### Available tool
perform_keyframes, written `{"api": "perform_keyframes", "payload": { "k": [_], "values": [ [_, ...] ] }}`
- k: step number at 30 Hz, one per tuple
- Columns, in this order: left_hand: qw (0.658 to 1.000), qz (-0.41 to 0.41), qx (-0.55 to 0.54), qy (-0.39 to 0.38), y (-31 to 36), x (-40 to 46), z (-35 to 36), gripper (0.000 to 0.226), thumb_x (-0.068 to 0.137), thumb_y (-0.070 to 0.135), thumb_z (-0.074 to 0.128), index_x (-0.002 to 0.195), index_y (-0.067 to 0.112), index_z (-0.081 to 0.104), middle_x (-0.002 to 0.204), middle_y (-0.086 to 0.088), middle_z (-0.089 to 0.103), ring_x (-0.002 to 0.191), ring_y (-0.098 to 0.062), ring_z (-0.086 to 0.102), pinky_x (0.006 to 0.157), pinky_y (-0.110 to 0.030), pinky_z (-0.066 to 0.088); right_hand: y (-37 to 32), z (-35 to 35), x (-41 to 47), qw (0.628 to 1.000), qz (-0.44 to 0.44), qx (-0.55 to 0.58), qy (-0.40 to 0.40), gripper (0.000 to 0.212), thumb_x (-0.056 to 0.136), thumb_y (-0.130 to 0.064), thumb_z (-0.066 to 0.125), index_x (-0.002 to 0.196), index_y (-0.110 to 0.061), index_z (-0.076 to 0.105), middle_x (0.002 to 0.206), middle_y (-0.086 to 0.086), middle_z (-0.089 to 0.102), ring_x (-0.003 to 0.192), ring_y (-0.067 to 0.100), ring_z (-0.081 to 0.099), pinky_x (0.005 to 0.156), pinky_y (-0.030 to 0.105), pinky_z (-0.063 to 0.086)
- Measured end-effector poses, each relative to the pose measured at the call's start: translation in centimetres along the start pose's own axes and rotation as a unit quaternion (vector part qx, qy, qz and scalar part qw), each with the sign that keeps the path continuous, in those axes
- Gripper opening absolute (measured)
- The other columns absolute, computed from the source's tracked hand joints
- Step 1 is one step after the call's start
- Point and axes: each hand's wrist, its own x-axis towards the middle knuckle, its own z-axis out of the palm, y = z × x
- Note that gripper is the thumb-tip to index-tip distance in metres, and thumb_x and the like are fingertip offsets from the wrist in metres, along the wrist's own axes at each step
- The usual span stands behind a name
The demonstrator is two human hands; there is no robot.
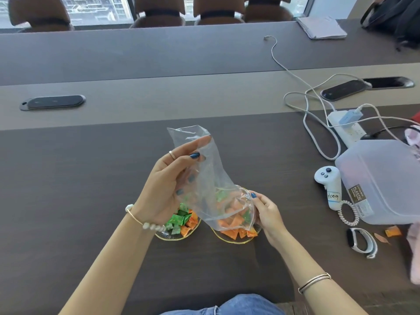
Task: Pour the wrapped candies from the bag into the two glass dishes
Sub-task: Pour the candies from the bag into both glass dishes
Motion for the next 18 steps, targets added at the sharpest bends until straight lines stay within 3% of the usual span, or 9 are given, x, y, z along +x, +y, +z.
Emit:
{"api": "perform_keyframes", "payload": {
  "k": [6,10,14,18],
  "values": [
    [0.999,0.031,0.025,0.000,1.1,-1.1,-1.3,0.039,0.069,0.025,0.056,0.105,0.029,0.071,0.077,0.007,0.063,0.073,-0.018,0.031,0.062,-0.027,0.027,-1.1,0.3,-0.1,0.999,-0.038,0.004,-0.010,0.020,0.090,-0.025,0.054,0.087,-0.012,0.069,0.084,0.008,0.071,0.079,0.023,0.065,0.078,0.045,0.054],
    [0.999,0.043,0.026,0.004,1.3,-1.6,-2.5,0.041,0.070,0.025,0.055,0.108,0.028,0.069,0.080,0.000,0.056,0.073,-0.021,0.028,0.062,-0.028,0.026,-1.6,-0.3,-0.7,0.998,-0.067,0.016,0.012,0.017,0.090,-0.023,0.054,0.086,-0.012,0.068,0.080,0.006,0.070,0.073,0.019,0.065,0.068,0.037,0.054],
    [0.999,0.031,0.004,-0.007,0.4,-1.6,-3.4,0.041,0.071,0.023,0.055,0.110,0.027,0.068,0.081,0.000,0.055,0.072,-0.020,0.025,0.061,-0.030,0.023,-1.1,-1.0,-1.1,0.997,-0.064,0.010,0.041,0.017,0.090,-0.021,0.055,0.087,-0.010,0.067,0.084,0.010,0.068,0.077,0.023,0.063,0.074,0.043,0.052],
    [1.000,0.020,-0.011,0.015,-0.4,-1.3,-4.8,0.036,0.076,0.016,0.054,0.106,0.028,0.069,0.077,0.007,0.061,0.070,-0.014,0.037,0.059,-0.026,0.032,-1.6,-1.1,-1.3,0.993,-0.083,0.007,0.079,0.016,0.091,-0.022,0.053,0.084,-0.014,0.065,0.083,0.007,0.067,0.076,0.021,0.062,0.070,0.037,0.051]
  ]
}}
